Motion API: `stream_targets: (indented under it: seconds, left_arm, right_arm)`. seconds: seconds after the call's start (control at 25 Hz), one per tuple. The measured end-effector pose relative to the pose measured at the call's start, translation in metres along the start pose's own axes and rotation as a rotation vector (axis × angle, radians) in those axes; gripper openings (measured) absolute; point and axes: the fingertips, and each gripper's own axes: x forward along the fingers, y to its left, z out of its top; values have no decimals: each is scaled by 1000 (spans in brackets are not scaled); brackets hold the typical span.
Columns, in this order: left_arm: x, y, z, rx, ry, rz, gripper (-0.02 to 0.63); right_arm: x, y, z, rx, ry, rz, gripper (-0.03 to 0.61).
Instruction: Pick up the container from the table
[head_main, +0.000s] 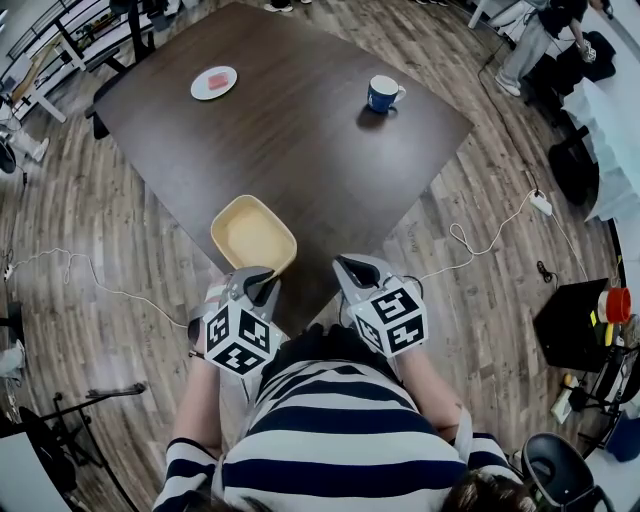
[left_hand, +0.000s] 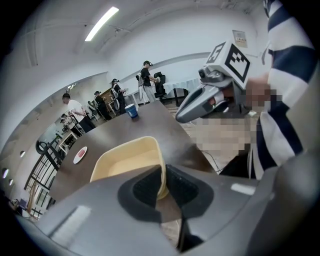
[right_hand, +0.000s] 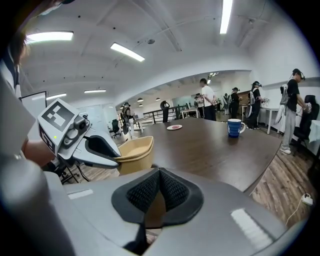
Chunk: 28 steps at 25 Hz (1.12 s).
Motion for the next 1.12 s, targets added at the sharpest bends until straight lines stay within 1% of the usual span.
stream_targets:
  seconds: [0.52,1.12]
  left_arm:
    - [2,5,-6,-13,8,-2,0]
    - [2,7,-8,-2,9,-5,0]
  right_arm:
    - [6,-3,3,-14,7,-23,-5]
    - [8,-2,5,-14,-2,-29,-5]
